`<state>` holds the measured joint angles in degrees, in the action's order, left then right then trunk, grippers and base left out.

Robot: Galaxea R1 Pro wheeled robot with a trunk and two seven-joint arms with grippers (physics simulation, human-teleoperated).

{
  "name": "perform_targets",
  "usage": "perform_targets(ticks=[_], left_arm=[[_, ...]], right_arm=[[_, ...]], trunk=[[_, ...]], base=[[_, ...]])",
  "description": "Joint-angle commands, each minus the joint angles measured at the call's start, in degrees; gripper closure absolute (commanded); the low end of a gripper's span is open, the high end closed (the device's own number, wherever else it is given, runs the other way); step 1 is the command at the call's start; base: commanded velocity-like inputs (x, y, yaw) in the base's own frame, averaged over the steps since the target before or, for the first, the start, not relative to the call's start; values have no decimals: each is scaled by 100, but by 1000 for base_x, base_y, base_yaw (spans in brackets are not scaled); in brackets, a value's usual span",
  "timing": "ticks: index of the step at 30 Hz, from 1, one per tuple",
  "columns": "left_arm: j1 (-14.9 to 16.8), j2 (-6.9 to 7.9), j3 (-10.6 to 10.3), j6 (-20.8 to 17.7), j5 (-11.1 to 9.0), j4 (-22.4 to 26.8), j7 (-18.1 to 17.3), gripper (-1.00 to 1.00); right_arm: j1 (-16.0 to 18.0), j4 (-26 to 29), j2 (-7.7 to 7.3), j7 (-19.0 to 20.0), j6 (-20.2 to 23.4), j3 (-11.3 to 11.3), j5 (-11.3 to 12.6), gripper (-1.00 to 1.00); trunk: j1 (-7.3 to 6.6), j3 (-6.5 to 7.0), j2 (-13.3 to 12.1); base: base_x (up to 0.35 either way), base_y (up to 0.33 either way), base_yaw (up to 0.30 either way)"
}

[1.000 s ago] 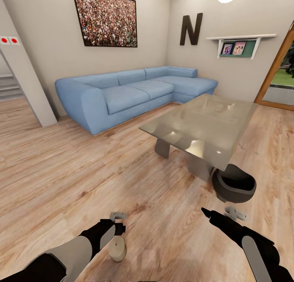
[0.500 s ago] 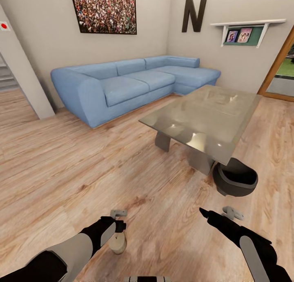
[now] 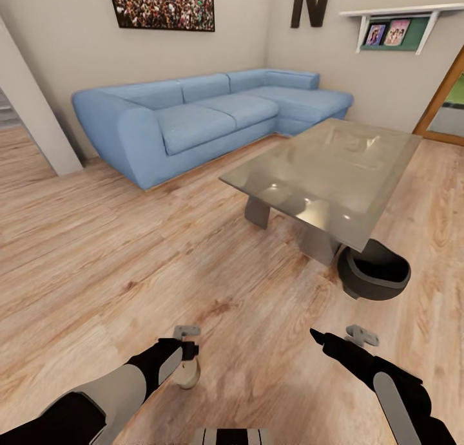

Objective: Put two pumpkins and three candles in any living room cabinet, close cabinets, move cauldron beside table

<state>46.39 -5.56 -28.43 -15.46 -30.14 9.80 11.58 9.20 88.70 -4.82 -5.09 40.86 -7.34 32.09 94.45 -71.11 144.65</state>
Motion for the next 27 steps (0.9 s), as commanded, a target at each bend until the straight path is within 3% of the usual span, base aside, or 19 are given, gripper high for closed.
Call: perform_targets(ticks=[1,10,11,15,16,21,27], left_arm=[[1,2,-48,-14,-53,13,38,-100],[-7,3,-54,70,-45,15,38,-100],[-7,3,-53,89,-45,15,38,-100],[-7,3,-56,183,-45,13,38,-100],[-7,3,-57,188,-45,13,38,-100],[-7,3,-55,199,-44,6,38,-100],[-7,3,-57,196,-34,-3,38,-100]], right_arm=[[3,7,-2,-51,22,0,60,-100],[3,131,-9,52,13,-4,66,-100],[3,145,-11,145,14,-7,67,-100],[-4,184,-44,1338,37,-106,47,-100],[-6,184,-48,1450,40,-126,46,-100],[-13,175,-55,1811,49,-203,41,-100],[-35,160,-62,1894,49,-222,38,-100]], trunk=[[1,-27,4],[1,-27,4],[1,-27,4],[1,-27,4],[1,-27,4],[11,-116,9],[22,-205,14]], base=[[0,0,0],[0,0,0],[0,0,0],[0,0,0],[0,0,0],[0,0,0],[0,0,0]])
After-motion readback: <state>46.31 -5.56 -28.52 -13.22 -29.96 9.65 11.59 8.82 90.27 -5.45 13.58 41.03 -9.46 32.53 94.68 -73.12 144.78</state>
